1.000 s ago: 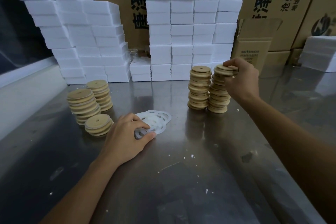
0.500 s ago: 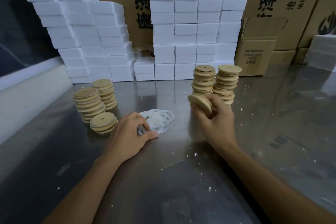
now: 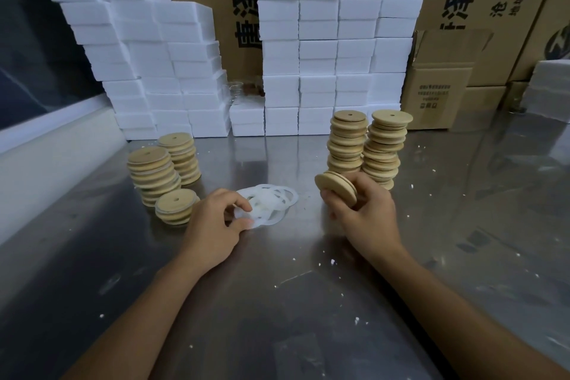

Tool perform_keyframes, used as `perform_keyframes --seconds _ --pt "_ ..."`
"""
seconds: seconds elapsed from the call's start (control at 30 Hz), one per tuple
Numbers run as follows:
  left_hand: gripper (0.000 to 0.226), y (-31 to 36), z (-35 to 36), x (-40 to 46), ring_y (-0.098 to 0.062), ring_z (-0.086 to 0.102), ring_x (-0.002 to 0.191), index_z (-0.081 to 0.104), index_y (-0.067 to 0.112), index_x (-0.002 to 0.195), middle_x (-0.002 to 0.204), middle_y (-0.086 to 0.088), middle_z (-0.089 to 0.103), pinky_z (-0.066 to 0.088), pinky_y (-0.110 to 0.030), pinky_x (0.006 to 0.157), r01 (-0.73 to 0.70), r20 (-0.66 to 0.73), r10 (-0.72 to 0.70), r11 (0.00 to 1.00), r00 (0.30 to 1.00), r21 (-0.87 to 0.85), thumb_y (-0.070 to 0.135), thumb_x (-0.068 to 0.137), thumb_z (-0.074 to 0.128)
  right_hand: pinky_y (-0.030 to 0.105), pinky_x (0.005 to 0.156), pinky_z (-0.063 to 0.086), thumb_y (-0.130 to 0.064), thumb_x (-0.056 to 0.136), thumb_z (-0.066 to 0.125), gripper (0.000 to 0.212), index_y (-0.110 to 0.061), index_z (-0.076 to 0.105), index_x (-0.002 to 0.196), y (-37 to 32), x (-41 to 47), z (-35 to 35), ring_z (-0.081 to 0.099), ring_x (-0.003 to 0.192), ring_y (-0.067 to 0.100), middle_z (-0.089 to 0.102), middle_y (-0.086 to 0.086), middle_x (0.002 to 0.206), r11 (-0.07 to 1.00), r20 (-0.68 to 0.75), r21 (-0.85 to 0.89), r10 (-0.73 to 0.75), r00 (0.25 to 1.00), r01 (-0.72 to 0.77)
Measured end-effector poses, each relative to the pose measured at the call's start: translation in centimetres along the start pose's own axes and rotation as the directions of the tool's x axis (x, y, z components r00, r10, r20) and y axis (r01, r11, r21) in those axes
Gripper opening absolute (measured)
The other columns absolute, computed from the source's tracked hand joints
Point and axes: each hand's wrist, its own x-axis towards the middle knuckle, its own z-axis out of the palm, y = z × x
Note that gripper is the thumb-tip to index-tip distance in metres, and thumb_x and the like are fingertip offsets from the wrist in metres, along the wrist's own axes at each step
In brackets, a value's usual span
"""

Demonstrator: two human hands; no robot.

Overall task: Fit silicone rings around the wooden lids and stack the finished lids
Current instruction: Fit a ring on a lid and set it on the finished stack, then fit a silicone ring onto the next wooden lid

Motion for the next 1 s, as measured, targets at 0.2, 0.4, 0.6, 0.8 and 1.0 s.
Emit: perform_keyframes --seconds 0.2,0.4,0.6,0.8,1.0 --pt "0.035 0.1 -0.1 0.2 -0.013 0.065 0.077 0.064 0.023 0.078 0.096 -0.002 0.065 0.054 -0.019 0.065 0.203 -0.068 -0.215 0.967 0.974 -0.156 -0.009 0.072 0.077 0.018 0.056 0.05 -0.016 0.084 0.076 0.014 -0.025 0.07 0.092 0.0 -0.3 -0.1 0.066 0.059 0.011 0.069 -0.009 0.074 1.0 0.04 0.015 0.016 0.999 -0.017" --pt "0.034 0.0 -0.2 0.3 -0.009 0.068 0.071 0.063 0.025 0.07 0.077 0.003 0.07 0.056 -0.029 0.069 0.269 -0.207 -0.315 0.937 0.926 -0.224 -0.007 0.075 0.075 0.024 0.057 0.055 -0.022 0.082 0.077 0.015 -0.032 0.069 0.09 0.0 -0.5 -0.1 0.068 0.061 0.011 0.07 -0.01 0.075 1.0 0.066 -0.006 0.005 0.998 -0.005" --pt "0.03 0.8 0.0 0.1 -0.004 0.066 0.069 0.068 0.022 0.072 0.073 0.009 0.069 0.054 -0.02 0.067 0.124 -0.326 -0.184 0.972 0.927 -0.198 -0.007 0.078 0.07 0.022 0.057 0.053 -0.023 0.082 0.077 0.016 -0.034 0.069 0.09 -0.1 -0.6 -0.1 0.068 0.061 0.012 0.07 -0.009 0.076 1.0 0.069 -0.004 -0.005 0.998 0.005" --pt "0.032 2.9 -0.6 -0.1 0.005 0.064 0.067 0.064 0.025 0.073 0.069 0.019 0.065 0.048 -0.006 0.063 -0.057 -0.494 -0.095 0.957 0.864 -0.283 -0.005 0.08 0.071 0.016 0.057 0.05 -0.017 0.084 0.077 0.017 -0.031 0.07 0.092 -0.2 -0.7 0.0 0.066 0.062 0.007 0.07 -0.012 0.077 1.0 0.066 -0.007 -0.022 0.998 0.022" --pt "0.016 4.6 -0.4 -0.3 -0.019 0.074 0.072 0.063 0.007 0.077 0.069 -0.003 0.074 0.057 -0.022 0.063 0.093 -0.258 -0.367 0.714 0.894 -0.694 -0.006 0.081 0.071 0.028 0.069 0.057 -0.013 0.097 0.06 0.02 -0.023 0.064 0.114 -1.1 -0.7 0.3 0.068 0.072 0.018 0.069 0.001 0.089 0.993 0.074 0.112 0.035 0.997 -0.043"
